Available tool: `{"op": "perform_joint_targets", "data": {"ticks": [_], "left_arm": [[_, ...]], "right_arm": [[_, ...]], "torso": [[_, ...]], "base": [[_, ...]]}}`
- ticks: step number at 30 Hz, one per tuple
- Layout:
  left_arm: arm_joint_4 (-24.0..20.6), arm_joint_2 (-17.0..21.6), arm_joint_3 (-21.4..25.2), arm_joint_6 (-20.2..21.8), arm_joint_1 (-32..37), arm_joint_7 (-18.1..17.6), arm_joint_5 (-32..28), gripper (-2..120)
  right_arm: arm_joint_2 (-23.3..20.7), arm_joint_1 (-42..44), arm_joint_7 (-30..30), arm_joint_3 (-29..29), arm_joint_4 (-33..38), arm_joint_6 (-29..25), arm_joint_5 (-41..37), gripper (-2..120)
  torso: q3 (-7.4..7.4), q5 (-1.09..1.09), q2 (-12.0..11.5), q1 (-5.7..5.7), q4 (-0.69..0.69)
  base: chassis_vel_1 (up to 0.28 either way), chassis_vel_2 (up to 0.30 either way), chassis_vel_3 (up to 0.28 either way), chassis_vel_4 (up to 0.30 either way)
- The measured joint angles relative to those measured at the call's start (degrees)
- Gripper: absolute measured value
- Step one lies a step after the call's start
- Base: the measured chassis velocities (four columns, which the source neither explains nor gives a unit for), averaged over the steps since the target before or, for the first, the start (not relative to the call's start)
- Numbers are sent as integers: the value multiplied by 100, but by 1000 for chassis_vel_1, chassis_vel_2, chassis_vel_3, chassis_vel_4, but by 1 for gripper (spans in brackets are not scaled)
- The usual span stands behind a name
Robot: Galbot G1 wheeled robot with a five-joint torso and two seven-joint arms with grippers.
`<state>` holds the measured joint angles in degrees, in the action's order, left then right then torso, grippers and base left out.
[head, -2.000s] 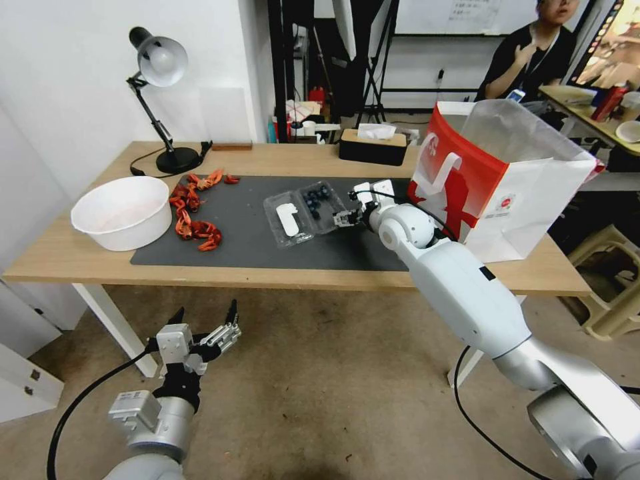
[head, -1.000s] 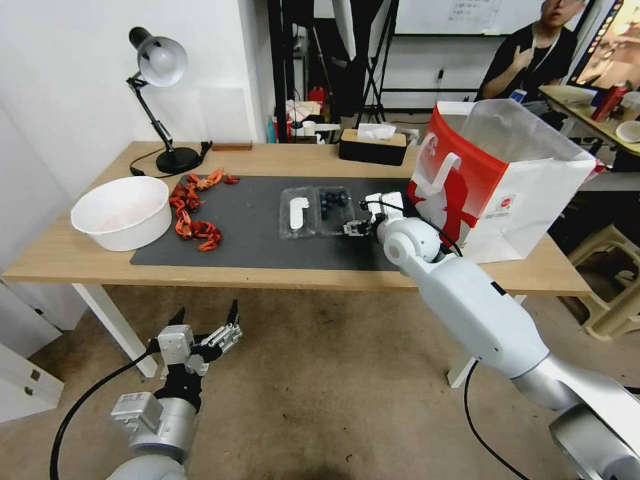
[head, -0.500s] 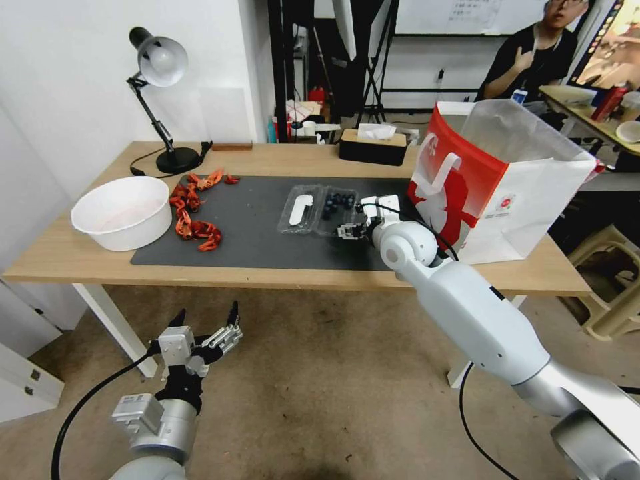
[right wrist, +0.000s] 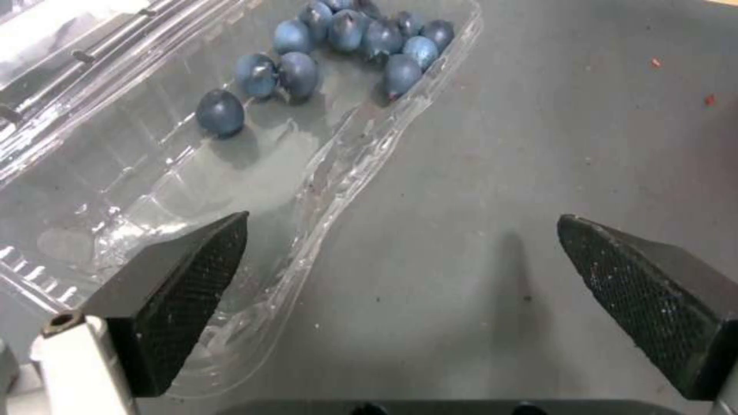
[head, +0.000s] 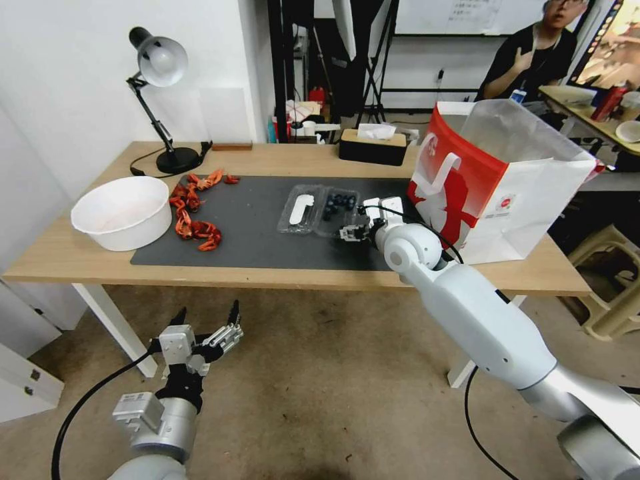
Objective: Close the takeout container lid, then place the container into the takeout bag.
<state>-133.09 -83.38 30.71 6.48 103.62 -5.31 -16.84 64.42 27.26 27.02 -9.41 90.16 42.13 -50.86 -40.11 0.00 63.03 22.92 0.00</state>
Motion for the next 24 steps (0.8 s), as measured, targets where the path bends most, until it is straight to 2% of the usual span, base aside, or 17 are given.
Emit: {"op": "perform_joint_targets", "data": {"ticks": [5, 15, 16, 19, 20, 23, 24], "left_arm": [[-3, 11, 0, 4, -12, -1, -6, 100], [13, 16, -30, -1, -25, -11, -10, 100], [15, 20, -30, -1, -25, -12, -13, 100], [24, 51, -29, -12, -26, -14, -35, 100], [24, 51, -29, -12, -26, -14, -35, 100], [31, 68, -28, -19, -26, -16, -68, 100], [31, 68, -28, -19, -26, -16, -68, 100]], "right_arm": [[12, 46, -125, 125, 13, 0, 107, 100], [80, 410, -987, 753, 294, -153, 712, 100], [80, 471, -1068, 823, 349, -247, 750, 100], [20, 861, -1422, 1103, 665, -996, 927, 100], [20, 861, -1422, 1103, 665, -996, 927, 100], [-102, 1497, -1685, 1356, 1040, -1913, 1293, 100], [-102, 1497, -1685, 1356, 1040, -1913, 1293, 100]], "torso": [[0, 0, 0, 0, 0], [0, 0, 0, 0, 0], [0, 0, 0, 0, 0], [0, -1, 0, 0, 1], [0, -1, 0, 0, 1], [0, 1, 0, 0, 0], [0, 1, 0, 0, 0]], "base": [[0, 0, 0, 0], [0, 0, 0, 0], [0, 0, 0, 0], [0, 0, 0, 0], [0, 0, 0, 0], [0, 0, 0, 0], [0, 0, 0, 0]]}}
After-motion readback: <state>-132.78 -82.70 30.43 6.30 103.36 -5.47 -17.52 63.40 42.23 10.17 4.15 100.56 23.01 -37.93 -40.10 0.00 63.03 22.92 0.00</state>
